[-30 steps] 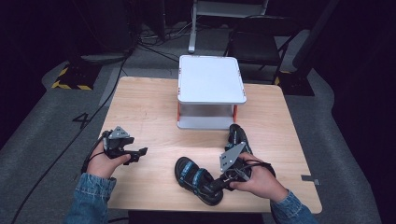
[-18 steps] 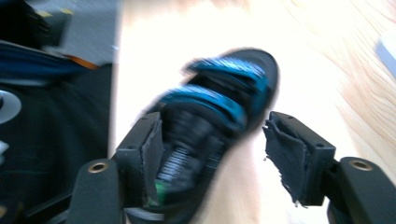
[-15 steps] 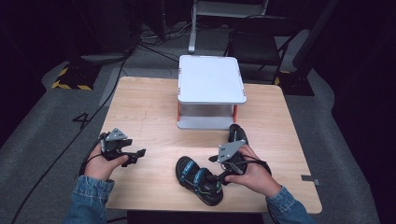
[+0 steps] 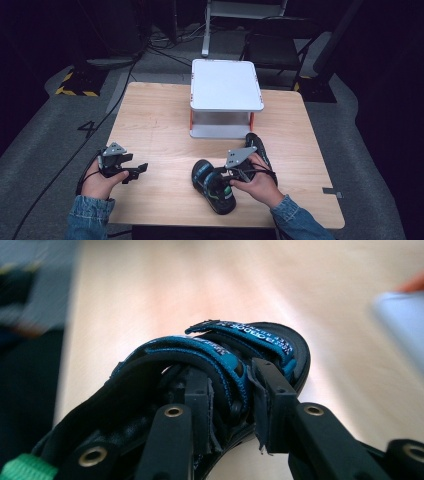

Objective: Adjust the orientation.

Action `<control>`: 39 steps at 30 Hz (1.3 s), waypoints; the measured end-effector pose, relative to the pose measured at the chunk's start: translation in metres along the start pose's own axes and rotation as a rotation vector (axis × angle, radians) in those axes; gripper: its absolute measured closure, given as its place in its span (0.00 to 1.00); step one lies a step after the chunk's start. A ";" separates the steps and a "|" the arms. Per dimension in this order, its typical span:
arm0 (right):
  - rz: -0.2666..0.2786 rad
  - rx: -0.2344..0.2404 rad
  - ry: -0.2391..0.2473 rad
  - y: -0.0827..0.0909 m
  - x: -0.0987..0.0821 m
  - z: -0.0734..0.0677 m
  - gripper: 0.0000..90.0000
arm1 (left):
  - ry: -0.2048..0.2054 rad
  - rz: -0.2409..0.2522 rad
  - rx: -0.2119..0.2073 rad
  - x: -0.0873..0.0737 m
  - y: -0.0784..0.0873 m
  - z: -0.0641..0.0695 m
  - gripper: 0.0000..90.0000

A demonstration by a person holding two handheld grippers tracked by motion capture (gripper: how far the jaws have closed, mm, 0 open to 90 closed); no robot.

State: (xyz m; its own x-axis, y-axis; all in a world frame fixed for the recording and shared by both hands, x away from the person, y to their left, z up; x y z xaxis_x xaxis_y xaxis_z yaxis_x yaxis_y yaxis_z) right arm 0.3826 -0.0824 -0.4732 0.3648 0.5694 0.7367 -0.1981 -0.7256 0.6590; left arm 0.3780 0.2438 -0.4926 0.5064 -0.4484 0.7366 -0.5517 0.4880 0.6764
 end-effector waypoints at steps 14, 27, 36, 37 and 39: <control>0.168 -0.070 -0.212 0.028 0.001 0.034 0.46 | 0.007 -0.007 0.006 -0.001 -0.003 -0.001 0.30; -0.005 0.125 0.034 0.022 -0.006 -0.020 0.96 | -0.006 -0.008 -0.014 0.006 -0.010 0.001 0.30; -0.074 0.194 0.082 0.029 -0.007 -0.044 0.97 | 0.004 -0.009 -0.023 0.007 -0.013 0.000 0.30; -0.102 0.211 0.078 0.027 -0.009 -0.046 0.96 | 0.002 -0.009 -0.015 0.007 -0.014 -0.001 0.30; -0.100 0.197 0.063 0.025 -0.010 -0.046 0.87 | 0.001 -0.011 -0.020 0.008 -0.015 -0.002 0.30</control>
State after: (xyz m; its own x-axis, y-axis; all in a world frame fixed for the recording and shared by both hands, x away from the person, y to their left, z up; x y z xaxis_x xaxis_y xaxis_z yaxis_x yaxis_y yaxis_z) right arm 0.3322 -0.0881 -0.4569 0.3146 0.6613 0.6810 0.0201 -0.7219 0.6917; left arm 0.3915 0.2342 -0.4972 0.5132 -0.4526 0.7292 -0.5328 0.4981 0.6841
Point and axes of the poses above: each handheld gripper's, and its own axes: y roughly backward along the jaws, x roughly out of its top, z roughly to its right, the point moved 6 cm from there along -y, roughly forward along the jaws, and after that the axes turned 13 degrees about -y, right-handed, at the moved point
